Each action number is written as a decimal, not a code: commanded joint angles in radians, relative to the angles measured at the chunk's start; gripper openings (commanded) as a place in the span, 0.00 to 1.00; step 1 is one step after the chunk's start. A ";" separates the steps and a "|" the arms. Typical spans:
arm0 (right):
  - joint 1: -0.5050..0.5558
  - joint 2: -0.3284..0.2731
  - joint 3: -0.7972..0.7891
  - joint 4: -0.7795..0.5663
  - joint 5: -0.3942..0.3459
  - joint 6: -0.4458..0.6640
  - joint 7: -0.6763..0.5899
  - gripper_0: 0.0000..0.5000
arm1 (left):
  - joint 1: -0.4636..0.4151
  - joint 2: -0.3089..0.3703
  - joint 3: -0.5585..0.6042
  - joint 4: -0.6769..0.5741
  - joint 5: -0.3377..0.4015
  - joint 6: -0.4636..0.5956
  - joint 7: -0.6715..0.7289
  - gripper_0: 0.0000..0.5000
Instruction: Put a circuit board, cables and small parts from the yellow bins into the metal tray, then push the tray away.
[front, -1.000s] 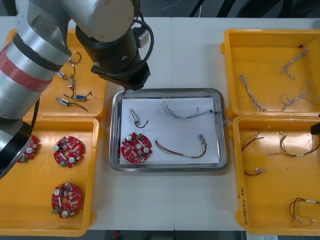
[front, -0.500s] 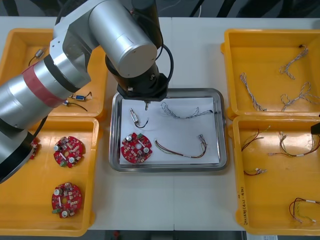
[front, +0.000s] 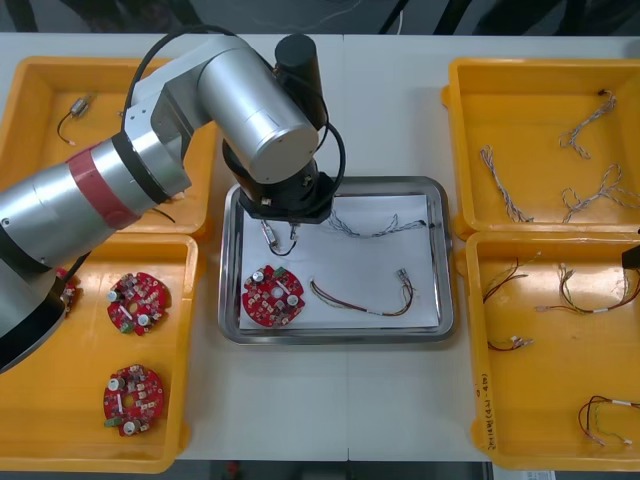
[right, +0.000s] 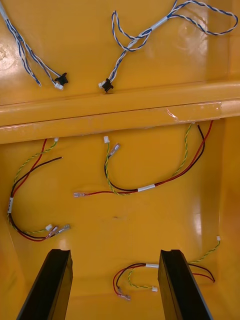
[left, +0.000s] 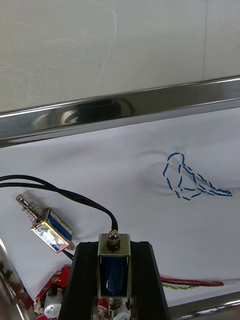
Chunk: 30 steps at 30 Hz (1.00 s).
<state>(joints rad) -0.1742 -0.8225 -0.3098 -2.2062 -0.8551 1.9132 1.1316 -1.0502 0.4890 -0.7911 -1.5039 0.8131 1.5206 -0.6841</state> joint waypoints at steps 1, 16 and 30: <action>0.005 0.008 0.011 -0.029 0.010 0.007 0.019 1.00 | 0.003 -0.003 -0.051 0.004 -0.002 -0.040 -0.043 0.00; 0.005 0.008 0.011 -0.029 0.014 0.007 0.019 1.00 | 0.032 0.003 -0.079 0.022 -0.020 -0.051 -0.034 0.00; 0.005 0.008 0.011 -0.029 0.008 0.007 0.019 1.00 | 0.035 0.008 -0.080 0.022 -0.035 -0.068 -0.028 0.78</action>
<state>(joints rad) -0.1742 -0.8225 -0.3097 -2.2064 -0.8515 1.9135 1.1316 -1.0192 0.4891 -0.8564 -1.4728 0.7894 1.4677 -0.6840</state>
